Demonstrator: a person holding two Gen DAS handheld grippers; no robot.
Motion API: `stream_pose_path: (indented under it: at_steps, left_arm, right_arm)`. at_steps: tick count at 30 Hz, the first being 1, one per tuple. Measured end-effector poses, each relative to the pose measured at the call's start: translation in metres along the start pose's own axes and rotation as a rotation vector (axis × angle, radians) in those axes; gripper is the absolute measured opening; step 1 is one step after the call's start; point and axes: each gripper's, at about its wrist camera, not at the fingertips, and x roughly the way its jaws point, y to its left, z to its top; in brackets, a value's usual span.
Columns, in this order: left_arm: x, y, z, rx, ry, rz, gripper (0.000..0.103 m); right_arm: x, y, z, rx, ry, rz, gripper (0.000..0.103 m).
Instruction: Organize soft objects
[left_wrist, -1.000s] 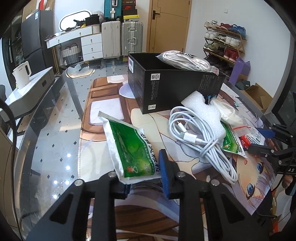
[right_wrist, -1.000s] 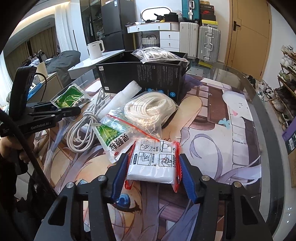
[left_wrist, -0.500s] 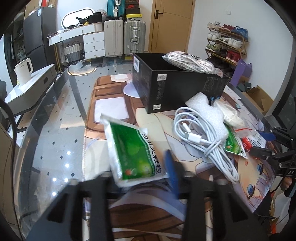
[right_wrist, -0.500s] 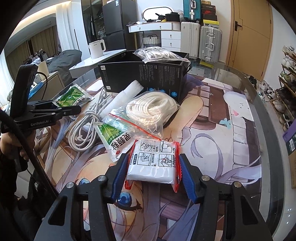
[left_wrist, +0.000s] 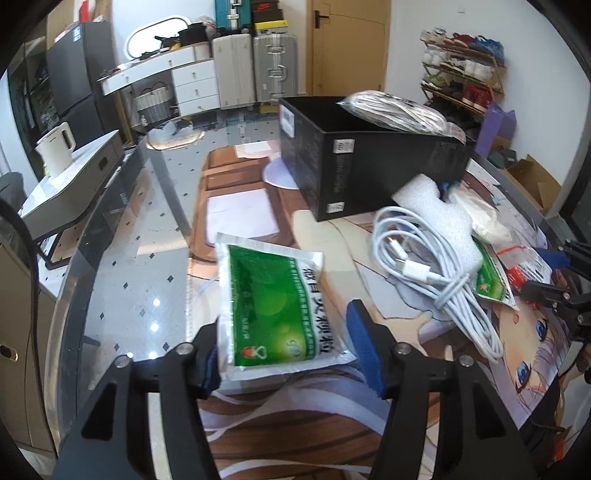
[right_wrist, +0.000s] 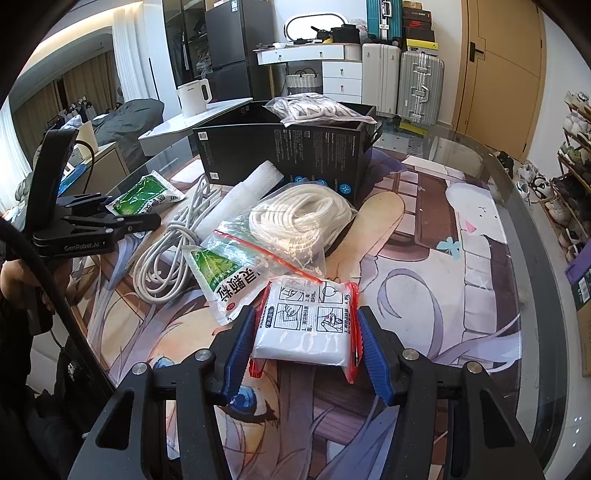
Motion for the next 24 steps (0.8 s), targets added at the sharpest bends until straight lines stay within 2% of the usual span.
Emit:
stream_pose_path:
  at_steps: [3,5,13,20,24]
  left_arm:
    - [-0.002,-0.007,-0.001,0.032,0.003,-0.079,0.072]
    - [-0.003,-0.014,-0.003,0.055,0.003,-0.098,0.077]
    - [-0.006,0.000,-0.006,0.031,0.011,0.027,0.079]
    - [0.002,0.011,0.000,-0.007,0.020,0.026,0.080]
    - [0.003,0.018,0.005,-0.050,0.018,-0.006,0.080]
  right_arm:
    - [0.000,0.000,0.000,0.001,-0.002,0.000,0.056]
    - [0.000,-0.001,0.001,0.001,-0.002,0.001,0.056]
    - [0.001,-0.002,0.001,-0.005,-0.001,-0.001,0.056]
    - [0.002,-0.002,0.002,-0.004,-0.001,0.001,0.056]
    - [0.003,-0.003,0.002,-0.008,0.003,0.004,0.056]
